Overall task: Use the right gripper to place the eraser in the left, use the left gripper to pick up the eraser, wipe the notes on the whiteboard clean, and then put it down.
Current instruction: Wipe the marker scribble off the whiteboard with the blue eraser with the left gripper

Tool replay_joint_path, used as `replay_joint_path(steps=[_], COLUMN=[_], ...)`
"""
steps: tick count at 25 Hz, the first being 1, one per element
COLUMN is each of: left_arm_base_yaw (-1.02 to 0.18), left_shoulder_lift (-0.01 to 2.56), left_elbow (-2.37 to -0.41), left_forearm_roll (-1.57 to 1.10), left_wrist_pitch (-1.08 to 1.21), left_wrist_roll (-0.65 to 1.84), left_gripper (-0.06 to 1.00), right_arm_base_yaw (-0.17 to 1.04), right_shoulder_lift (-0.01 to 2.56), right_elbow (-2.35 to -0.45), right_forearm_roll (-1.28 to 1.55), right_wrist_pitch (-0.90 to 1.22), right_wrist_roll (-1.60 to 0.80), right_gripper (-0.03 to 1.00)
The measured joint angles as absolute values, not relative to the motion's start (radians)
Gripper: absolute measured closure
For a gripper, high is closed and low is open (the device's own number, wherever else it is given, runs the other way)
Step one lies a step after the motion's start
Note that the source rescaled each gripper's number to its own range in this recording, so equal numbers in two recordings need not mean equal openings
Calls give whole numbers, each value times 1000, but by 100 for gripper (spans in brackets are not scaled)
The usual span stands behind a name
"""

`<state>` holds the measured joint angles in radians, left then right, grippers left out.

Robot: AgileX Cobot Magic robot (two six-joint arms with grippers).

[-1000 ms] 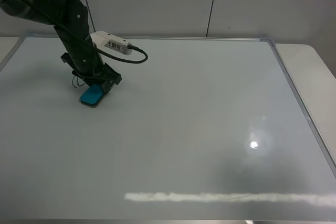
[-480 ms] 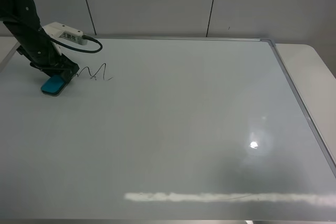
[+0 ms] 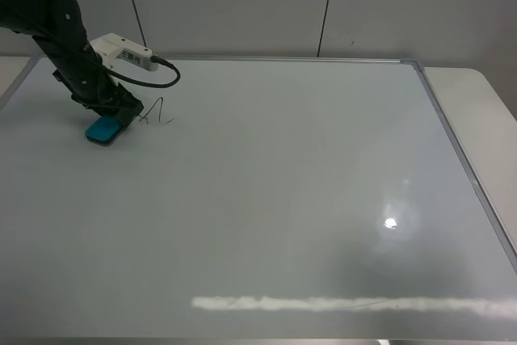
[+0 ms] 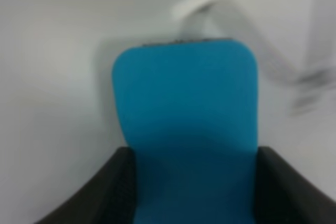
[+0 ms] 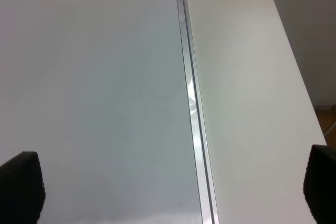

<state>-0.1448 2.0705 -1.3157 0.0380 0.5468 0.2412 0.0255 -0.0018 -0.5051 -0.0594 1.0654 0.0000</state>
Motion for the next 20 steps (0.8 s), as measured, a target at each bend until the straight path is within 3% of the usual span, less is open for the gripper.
replay_joint_path(steps=[11,20], left_arm_base_yaw=[-351,-286], left_shoulder_lift=[2169,2211], left_elbow=[-1504,-1553], left_forearm_roll=[5,0], left_wrist_pitch=[687,663], left_wrist_roll=[219,262], left_gripper=[91,91], right_arm_base_yaw=[26,26], right_shoulder_lift=[-2,-2], right_elbow=[-505,-505], right_forearm_roll=[-59,-59], right_wrist_pitch=[1065,1065], right_wrist_roll=[0,0], right_gripper=[-2,-2])
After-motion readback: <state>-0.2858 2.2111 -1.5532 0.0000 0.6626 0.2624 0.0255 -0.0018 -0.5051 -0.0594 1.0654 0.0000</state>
